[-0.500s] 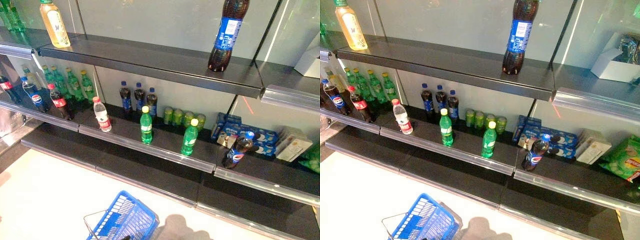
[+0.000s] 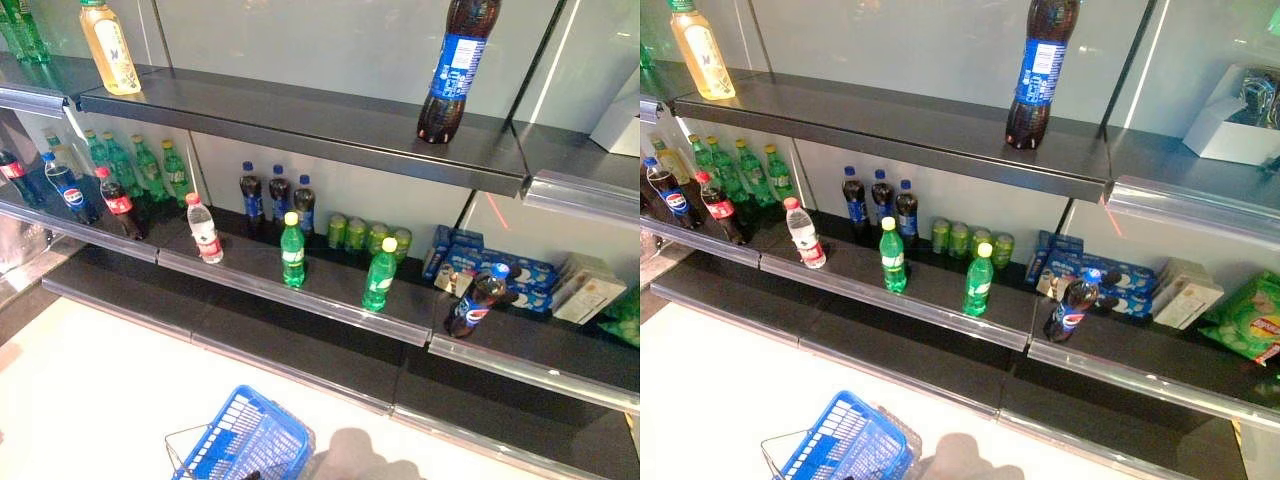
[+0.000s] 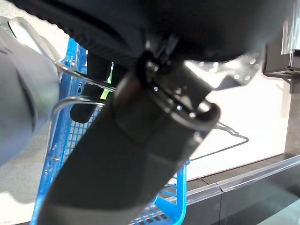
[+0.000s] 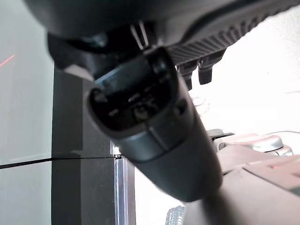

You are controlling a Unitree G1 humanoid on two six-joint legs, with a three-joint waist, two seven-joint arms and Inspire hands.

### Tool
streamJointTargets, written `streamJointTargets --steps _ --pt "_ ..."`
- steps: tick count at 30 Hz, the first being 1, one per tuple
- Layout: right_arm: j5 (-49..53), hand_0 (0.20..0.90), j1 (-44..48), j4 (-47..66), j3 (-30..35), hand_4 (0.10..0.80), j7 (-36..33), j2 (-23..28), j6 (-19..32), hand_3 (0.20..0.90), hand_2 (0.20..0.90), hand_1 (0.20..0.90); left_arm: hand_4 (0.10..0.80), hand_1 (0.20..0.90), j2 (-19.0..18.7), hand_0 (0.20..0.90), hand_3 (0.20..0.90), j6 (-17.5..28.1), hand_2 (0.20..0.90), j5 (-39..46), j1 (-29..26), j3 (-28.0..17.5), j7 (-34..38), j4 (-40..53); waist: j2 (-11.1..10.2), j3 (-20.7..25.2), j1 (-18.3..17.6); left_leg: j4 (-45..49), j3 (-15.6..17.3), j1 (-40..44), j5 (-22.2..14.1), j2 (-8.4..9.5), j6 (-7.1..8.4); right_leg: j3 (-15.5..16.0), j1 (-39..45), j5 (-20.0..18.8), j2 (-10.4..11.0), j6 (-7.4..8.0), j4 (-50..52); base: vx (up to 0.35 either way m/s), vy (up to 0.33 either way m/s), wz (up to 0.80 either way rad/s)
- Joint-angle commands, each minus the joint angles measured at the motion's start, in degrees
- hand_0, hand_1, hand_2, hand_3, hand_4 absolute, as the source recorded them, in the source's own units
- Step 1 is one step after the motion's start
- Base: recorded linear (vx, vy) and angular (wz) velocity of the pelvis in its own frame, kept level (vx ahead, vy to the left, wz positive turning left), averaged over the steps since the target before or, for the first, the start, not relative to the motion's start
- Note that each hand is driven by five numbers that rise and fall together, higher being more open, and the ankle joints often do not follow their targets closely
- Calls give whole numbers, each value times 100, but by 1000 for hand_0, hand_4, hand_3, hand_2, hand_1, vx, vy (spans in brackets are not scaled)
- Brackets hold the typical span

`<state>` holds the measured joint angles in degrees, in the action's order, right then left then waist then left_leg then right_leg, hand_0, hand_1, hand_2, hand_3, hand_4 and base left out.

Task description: Pick up the drink and place into the basket.

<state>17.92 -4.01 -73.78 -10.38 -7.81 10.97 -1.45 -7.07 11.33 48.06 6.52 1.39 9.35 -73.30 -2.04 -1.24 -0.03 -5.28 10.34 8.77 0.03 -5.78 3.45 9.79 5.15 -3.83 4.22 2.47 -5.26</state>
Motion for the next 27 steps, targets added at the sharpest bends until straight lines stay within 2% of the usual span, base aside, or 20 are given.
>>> streamJointTargets --steps 1,3,8,9,11,12,15,16,20,23,27 --pt "-407 900 399 -285 -147 800 -376 -21 618 900 900 900 100 300 -129 300 200 590 300 -140 -624 -93 -88 89 61 -274 107 28 103 35 -166 -73 85 150 250 150 459 494 26 0 0 0" --pt "-488 900 417 -172 -205 800 -341 -6 736 900 900 900 100 300 -134 300 200 584 300 -134 -631 -87 -65 117 51 -284 105 28 97 34 -162 -72 86 143 247 144 459 496 26 0 0 0" --pt "-832 900 441 603 -578 800 -522 55 1432 900 900 900 100 300 -176 300 200 495 300 -179 -630 -65 68 345 -14 -346 116 28 79 5 -136 -81 89 136 221 116 466 519 26 -13 -9 0" --pt "-818 900 432 778 -634 800 -565 76 1431 900 900 900 100 300 -184 300 200 471 300 -186 -623 -64 92 398 -22 -355 116 28 77 -1 -132 -83 89 134 217 113 466 522 26 -36 -28 4" --pt "-857 900 381 1497 -780 800 -756 183 1579 900 900 900 100 300 -211 300 200 386 300 -220 -571 -76 197 608 -54 -380 108 28 66 -22 -121 -89 90 128 197 99 468 534 26 -48 -34 6" --pt "-1027 900 286 2457 -880 800 -1088 310 1595 900 900 900 100 300 -223 300 200 332 300 -234 -488 -108 280 811 -82 -402 82 28 72 -47 -105 -100 94 127 169 77 473 555 26 -50 -35 5" --pt "-1168 900 66 4090 -889 800 -1493 605 1414 900 900 900 100 300 -224 300 200 246 300 -256 -332 -167 416 1161 -115 -428 0 28 88 -67 -96 -112 93 109 129 49 479 585 26 -41 -25 1" --pt "-1212 900 -41 4753 -828 800 -1646 771 1391 900 900 900 100 300 -225 300 200 251 300 -227 -259 -182 446 1250 -120 -437 -54 28 112 -68 -97 -120 93 95 112 40 480 595 26 -35 -12 -2" --pt "-1576 900 -261 5829 -395 800 -2236 1052 1932 900 900 900 100 300 -169 300 200 369 300 -205 -86 -308 359 1257 -101 -426 -200 28 216 -49 -126 -134 77 29 72 39 480 622 26 0 0 0" --pt "-1819 900 -346 6306 -99 800 -2699 1175 2213 900 900 900 100 300 -100 300 200 504 300 -206 29 -374 223 1156 -74 -386 -276 28 295 -15 -162 -140 72 -2 61 55 484 637 26 6 33 -3" --pt "-2236 900 -423 6963 268 800 -3491 1312 2341 900 900 900 100 300 -10 300 200 678 300 -181 178 -436 51 1038 -30 -334 -346 28 412 32 -192 -166 78 -22 53 70 499 648 26 20 39 -14"
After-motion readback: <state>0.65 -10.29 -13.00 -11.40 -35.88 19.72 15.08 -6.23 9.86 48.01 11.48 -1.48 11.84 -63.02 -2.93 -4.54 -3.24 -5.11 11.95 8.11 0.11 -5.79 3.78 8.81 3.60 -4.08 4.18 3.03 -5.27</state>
